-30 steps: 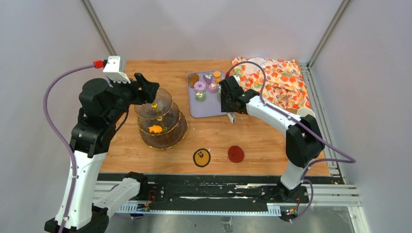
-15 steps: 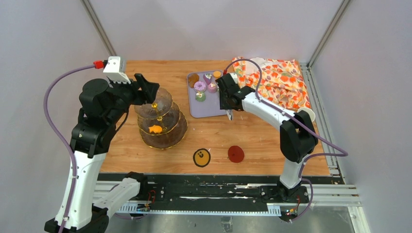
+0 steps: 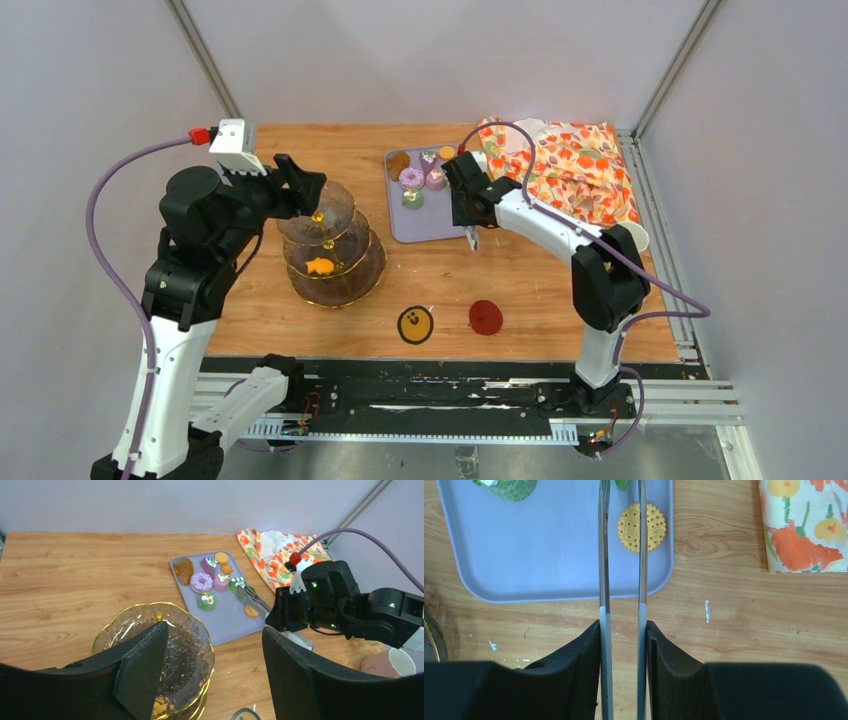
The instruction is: Serve the afternoon tea
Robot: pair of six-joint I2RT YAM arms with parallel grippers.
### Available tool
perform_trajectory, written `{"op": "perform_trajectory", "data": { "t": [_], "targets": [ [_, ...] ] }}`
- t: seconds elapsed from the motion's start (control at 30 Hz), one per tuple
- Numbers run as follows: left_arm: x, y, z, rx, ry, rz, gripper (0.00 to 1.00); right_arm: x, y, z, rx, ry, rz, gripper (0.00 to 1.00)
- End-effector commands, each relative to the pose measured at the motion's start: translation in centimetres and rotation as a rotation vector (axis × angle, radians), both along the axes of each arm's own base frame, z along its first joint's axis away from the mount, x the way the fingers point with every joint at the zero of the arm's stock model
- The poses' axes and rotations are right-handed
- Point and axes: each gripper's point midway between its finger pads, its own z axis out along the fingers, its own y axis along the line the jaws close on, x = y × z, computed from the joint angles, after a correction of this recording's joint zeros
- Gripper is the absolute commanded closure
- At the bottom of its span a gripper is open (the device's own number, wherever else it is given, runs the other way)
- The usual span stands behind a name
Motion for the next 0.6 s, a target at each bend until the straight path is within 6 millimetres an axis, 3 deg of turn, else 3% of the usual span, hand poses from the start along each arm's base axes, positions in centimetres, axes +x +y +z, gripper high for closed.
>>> {"op": "perform_trajectory", "data": {
  "t": [0.0, 0.43, 0.57],
  "targets": [
    [-0.2, 0.1, 0.0, 0.007, -0.014, 0.000, 0.27, -0.4, -0.1, 3.1, 0.017, -0.075, 0.015, 0.99],
    [0.0, -0.2, 0.2, 0.001, -0.015, -0.010, 0.27, -1.7, -1.1, 3.7, -0.005, -0.102, 0.081, 0.99],
    [-0.2, -0.1, 0.5, 0.002, -0.022, -0.008, 0.26, -2.0, -1.3, 5.5, 0.004, -0.147, 0.116, 0.99]
  ]
}}
